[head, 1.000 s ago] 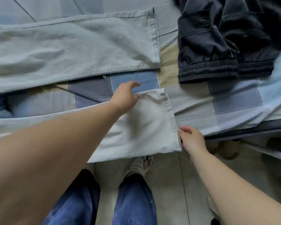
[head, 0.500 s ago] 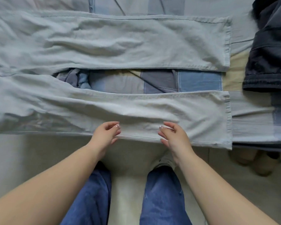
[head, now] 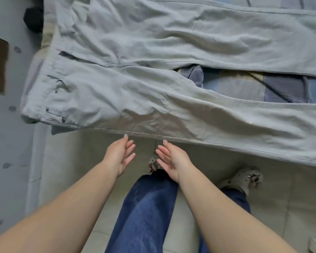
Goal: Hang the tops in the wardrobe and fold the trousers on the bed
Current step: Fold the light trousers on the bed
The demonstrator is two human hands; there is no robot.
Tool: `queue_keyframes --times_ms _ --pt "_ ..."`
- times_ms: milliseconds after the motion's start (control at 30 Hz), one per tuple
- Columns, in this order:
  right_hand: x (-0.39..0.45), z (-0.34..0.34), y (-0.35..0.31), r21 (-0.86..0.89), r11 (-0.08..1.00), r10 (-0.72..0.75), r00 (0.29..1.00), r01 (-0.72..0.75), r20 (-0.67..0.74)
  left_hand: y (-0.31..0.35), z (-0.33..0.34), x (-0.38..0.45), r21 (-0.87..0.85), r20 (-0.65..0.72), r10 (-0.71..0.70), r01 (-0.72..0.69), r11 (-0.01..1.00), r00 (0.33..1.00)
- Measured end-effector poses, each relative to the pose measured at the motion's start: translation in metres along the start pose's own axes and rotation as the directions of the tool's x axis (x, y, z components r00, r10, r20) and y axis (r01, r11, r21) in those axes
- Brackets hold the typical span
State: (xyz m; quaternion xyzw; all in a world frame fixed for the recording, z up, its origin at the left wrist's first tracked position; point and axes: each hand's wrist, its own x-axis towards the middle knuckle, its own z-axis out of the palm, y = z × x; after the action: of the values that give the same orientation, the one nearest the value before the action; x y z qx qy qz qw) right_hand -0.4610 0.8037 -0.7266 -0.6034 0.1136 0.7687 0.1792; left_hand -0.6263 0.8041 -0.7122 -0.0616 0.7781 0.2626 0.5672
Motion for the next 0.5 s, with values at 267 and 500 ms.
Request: queue_keyframes --times_ms 267,500 --pt "0.04 0.07 0.018 0.16 0.987 0.017 0.998 -0.008 -0.053 0.037 -0.053 0.045 -0.262 -0.015 0.037 -0.04 0.964 0.999" --pt "0.042 0.097 0.024 0.347 0.937 0.01 0.987 0.046 -0.158 0.056 -0.063 0.053 -0.451 -0.051 0.042 -0.06 0.89 0.998"
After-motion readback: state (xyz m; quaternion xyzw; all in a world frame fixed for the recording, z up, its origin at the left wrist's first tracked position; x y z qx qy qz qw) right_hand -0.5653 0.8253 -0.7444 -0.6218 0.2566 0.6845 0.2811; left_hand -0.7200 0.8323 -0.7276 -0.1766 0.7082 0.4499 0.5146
